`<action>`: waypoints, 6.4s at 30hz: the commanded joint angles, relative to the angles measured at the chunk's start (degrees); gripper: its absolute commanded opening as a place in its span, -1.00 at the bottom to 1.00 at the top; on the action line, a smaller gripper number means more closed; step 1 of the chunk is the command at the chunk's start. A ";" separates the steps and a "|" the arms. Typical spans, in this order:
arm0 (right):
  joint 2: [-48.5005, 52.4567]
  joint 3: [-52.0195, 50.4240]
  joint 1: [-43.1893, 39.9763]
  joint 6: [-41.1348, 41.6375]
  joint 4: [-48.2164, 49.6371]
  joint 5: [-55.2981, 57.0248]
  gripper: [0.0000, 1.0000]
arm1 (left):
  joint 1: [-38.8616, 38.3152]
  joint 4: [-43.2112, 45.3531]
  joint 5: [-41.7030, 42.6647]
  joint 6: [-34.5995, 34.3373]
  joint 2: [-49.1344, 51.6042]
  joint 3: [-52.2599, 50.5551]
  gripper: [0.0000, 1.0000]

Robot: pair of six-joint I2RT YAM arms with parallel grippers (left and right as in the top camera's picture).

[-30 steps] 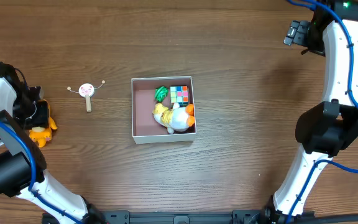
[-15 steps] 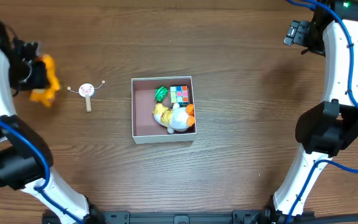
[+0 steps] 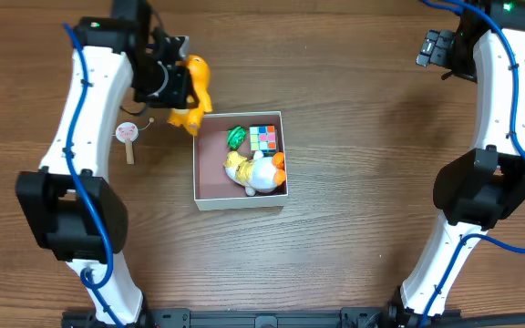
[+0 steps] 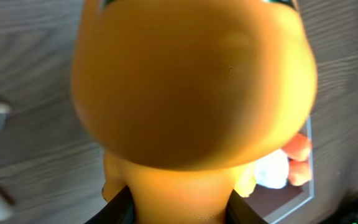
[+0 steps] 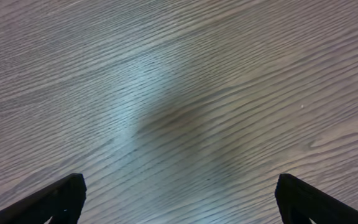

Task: Pack container
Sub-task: 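Carry the dinosaur right and lower it into the box, then open the left gripper to release the dinosaur in the box, then move left gripper left over the pig-faced stick toy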

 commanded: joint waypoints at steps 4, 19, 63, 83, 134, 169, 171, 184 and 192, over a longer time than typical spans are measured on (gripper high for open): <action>-1.42 -0.26 -0.07 0.42 0.35 0.81 1.00 | -5.40 -1.25 -0.61 -14.14 -0.04 1.77 -0.35; -1.42 -0.26 -0.07 0.44 0.35 0.81 1.00 | -16.61 -16.57 -18.40 -34.91 -0.02 1.64 -0.38; -1.42 -0.26 -0.07 0.44 0.35 0.81 1.00 | -18.86 -7.23 -19.28 -33.00 0.22 -7.48 -0.18; -1.42 -0.26 -0.07 0.44 0.35 0.81 1.00 | -18.43 -3.63 -19.10 -30.82 0.22 -10.51 0.08; -1.42 -0.26 -0.07 0.44 0.35 0.81 1.00 | 7.21 2.34 -28.24 -18.43 0.20 -14.86 1.00; -1.42 -0.26 -0.07 0.44 0.35 0.81 1.00 | 13.84 26.25 -19.32 -6.14 0.22 -31.89 1.00; -1.42 -0.26 -0.07 0.44 0.35 0.81 1.00 | 13.84 27.10 -20.13 -7.52 0.22 -31.89 1.00; -1.42 -0.26 -0.07 0.44 0.35 0.81 1.00 | 12.63 24.55 -24.72 -17.73 0.22 -31.89 1.00; -1.42 -0.26 -0.07 0.44 0.35 0.81 1.00 | 12.70 26.21 -25.20 -15.58 0.76 -31.91 1.00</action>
